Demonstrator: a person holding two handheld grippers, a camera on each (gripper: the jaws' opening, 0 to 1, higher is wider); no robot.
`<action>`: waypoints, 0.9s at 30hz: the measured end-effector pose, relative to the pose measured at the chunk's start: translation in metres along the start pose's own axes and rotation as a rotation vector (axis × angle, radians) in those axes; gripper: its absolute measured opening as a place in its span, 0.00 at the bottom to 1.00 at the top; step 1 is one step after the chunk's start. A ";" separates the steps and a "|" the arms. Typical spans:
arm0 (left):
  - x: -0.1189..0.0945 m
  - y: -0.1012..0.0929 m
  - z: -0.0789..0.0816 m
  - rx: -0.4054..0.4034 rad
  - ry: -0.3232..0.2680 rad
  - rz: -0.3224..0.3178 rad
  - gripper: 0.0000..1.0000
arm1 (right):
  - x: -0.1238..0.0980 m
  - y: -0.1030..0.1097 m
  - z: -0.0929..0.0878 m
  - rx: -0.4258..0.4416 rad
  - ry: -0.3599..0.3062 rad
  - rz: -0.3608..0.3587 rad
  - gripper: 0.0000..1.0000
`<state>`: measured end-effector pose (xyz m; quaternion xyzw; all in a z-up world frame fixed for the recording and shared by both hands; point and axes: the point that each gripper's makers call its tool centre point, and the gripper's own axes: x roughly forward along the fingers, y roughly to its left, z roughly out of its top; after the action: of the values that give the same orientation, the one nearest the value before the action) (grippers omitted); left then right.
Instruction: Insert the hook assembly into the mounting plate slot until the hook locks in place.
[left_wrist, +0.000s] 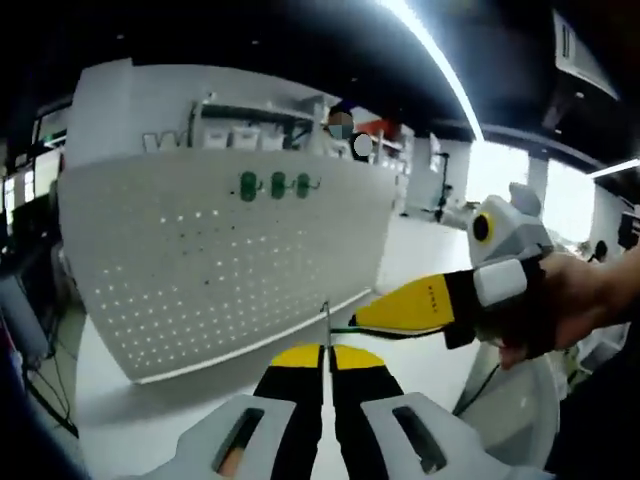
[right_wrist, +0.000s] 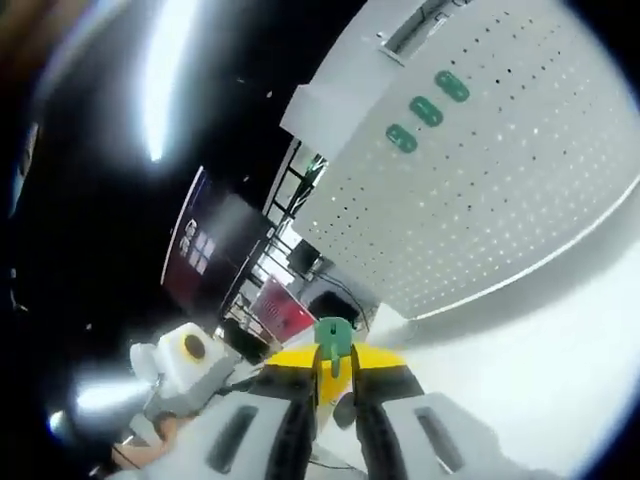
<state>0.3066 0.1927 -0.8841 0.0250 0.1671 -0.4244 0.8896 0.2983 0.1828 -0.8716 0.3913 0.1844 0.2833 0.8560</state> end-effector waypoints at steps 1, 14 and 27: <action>0.000 -0.001 0.001 0.004 -0.005 0.003 0.01 | 0.000 0.000 -0.001 -0.003 0.001 -0.003 0.09; 0.000 -0.011 0.000 0.013 -0.009 -0.002 0.01 | -0.002 0.003 -0.003 0.044 -0.020 0.010 0.01; 0.005 -0.020 -0.002 0.047 0.024 -0.027 0.03 | -0.013 -0.002 -0.003 0.051 -0.021 -0.012 0.00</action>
<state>0.2935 0.1763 -0.8861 0.0487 0.1681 -0.4400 0.8808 0.2869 0.1753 -0.8735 0.4149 0.1850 0.2690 0.8493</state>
